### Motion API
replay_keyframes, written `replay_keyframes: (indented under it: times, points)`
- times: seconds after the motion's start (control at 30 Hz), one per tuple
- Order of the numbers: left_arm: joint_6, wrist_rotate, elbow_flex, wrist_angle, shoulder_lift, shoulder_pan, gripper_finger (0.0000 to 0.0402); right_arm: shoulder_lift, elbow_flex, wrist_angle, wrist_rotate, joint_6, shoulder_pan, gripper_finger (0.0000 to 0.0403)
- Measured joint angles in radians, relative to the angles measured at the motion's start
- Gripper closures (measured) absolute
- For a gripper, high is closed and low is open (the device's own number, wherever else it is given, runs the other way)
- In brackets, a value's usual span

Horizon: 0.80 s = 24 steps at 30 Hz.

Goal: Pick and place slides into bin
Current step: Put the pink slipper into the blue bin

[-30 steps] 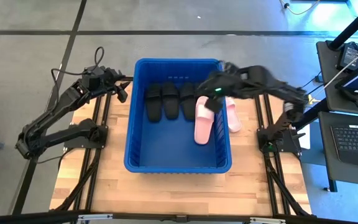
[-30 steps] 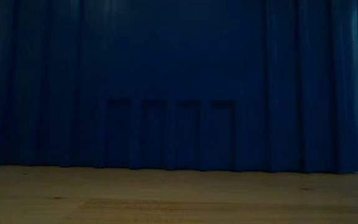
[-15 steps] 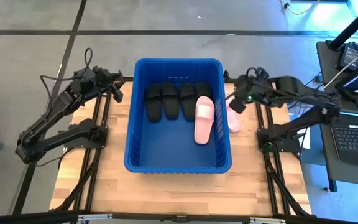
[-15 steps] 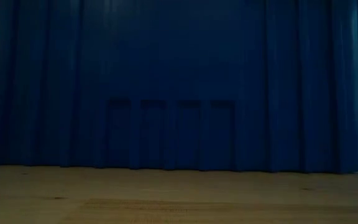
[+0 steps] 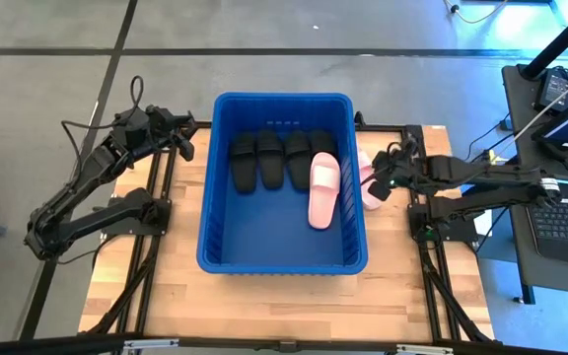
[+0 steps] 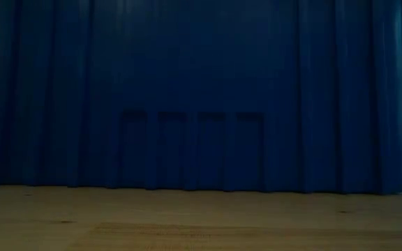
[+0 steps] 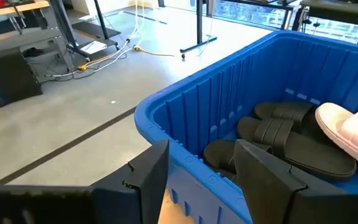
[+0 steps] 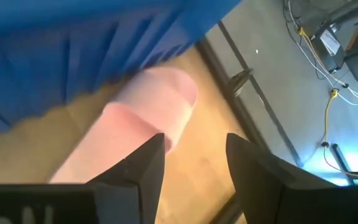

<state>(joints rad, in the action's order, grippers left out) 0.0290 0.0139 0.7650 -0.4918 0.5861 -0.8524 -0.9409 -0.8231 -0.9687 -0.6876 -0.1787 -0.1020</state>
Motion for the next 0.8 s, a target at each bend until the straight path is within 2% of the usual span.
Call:
replay_keyframes:
  times: [0.1,0.2,0.43,0.63,0.8]
  points:
    - [-0.001,0.000,0.000,0.000,0.000,0.000,0.0225,-0.007,0.094,0.063,0.002,0.041,-0.002,0.0231]
    - [-0.001,0.000,0.000,0.001,0.000,0.000,0.0225,-0.032,0.089,0.112,0.008,0.087,-0.015,0.0231]
    - [-0.001,0.000,0.000,0.007,0.000,0.000,0.0225,-0.048,0.091,0.108,0.002,0.141,-0.082,0.0231]
    - [-0.001,0.007,0.000,0.007,0.000,0.000,0.0225,-0.052,0.091,0.192,0.005,0.523,-0.129,0.0231]
    - [-0.001,0.007,0.000,0.006,0.000,0.000,0.0225,-0.051,0.107,0.239,0.128,0.579,-0.217,0.0231]
